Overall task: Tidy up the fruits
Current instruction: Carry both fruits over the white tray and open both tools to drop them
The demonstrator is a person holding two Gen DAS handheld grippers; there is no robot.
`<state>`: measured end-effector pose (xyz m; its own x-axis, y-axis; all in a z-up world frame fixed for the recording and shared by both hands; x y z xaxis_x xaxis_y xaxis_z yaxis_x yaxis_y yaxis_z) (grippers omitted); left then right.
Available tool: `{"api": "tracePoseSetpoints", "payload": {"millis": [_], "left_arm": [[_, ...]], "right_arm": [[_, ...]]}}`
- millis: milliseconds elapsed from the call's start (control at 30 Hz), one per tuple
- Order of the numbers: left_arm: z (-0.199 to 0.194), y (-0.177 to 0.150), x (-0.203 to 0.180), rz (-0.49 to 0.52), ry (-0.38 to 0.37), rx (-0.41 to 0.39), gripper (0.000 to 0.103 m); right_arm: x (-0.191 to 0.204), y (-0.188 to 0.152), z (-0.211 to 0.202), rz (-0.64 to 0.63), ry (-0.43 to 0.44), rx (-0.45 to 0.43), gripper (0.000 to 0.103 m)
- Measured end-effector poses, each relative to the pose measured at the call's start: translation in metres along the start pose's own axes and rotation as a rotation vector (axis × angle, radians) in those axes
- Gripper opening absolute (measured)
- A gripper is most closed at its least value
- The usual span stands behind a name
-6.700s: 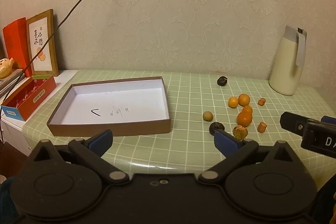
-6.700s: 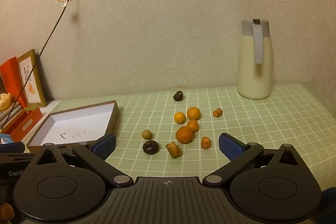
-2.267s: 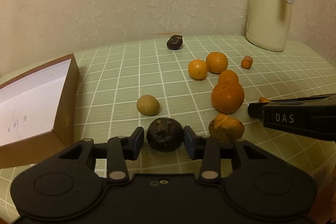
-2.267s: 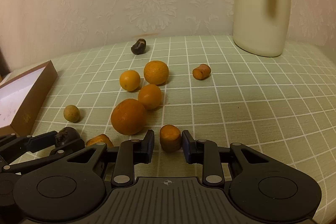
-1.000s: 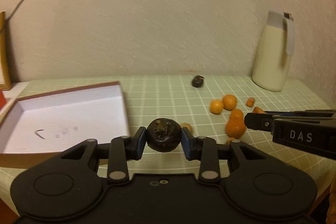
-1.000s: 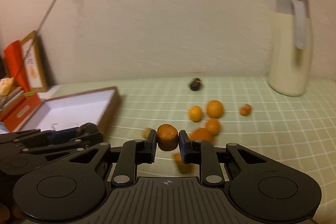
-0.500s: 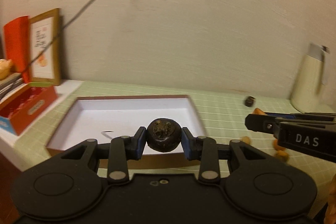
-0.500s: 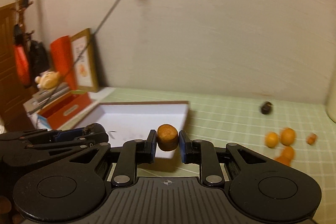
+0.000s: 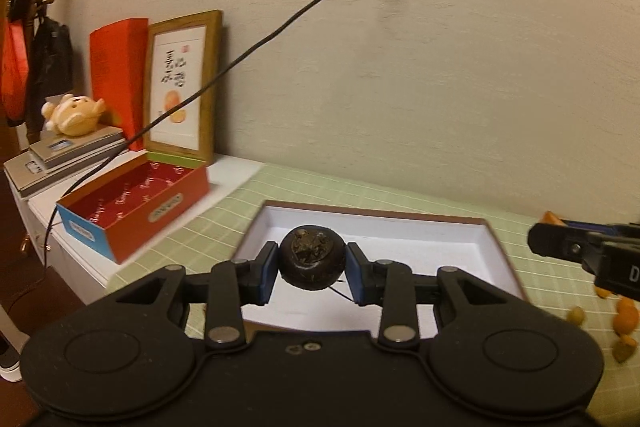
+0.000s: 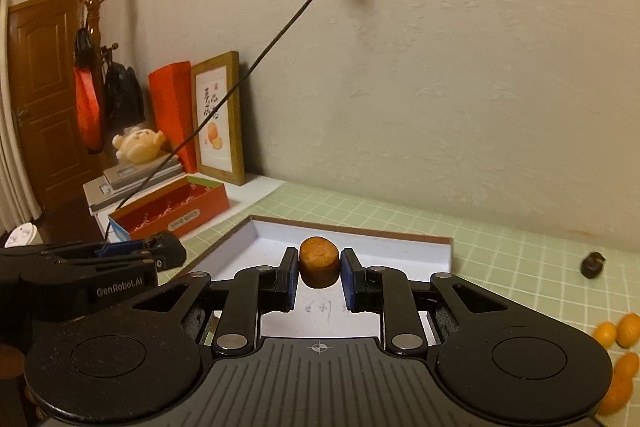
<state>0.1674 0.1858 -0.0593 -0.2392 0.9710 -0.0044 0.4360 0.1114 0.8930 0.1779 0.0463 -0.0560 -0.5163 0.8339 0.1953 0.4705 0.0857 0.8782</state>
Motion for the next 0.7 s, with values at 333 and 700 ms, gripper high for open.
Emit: {"api": "tracePoseSetpoints", "payload": {"millis": [333, 700], "left_arm": [[0.05, -0.012, 0.029, -0.014, 0.069, 0.07, 0.026], [0.073, -0.021, 0.034, -0.046, 0.089, 0.153, 0.041]], "right_arm": [[-0.035, -0.021, 0.053, 0.032, -0.088, 0.09, 0.023], [-0.068, -0.036, 0.069, 0.065, -0.248, 0.096, 0.095]]}}
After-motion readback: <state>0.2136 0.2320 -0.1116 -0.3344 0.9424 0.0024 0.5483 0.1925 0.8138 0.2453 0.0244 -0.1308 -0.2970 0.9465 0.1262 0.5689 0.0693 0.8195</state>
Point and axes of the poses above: each gripper's, at about its wrist camera, not at the fingertips, and z roughly the way its jaws point, x to its left, y to its top, the point moved 8 cm from there along z, roughly the way its jaws point, and after that the axes turned 1 degree about x, right-handed, at the moved point
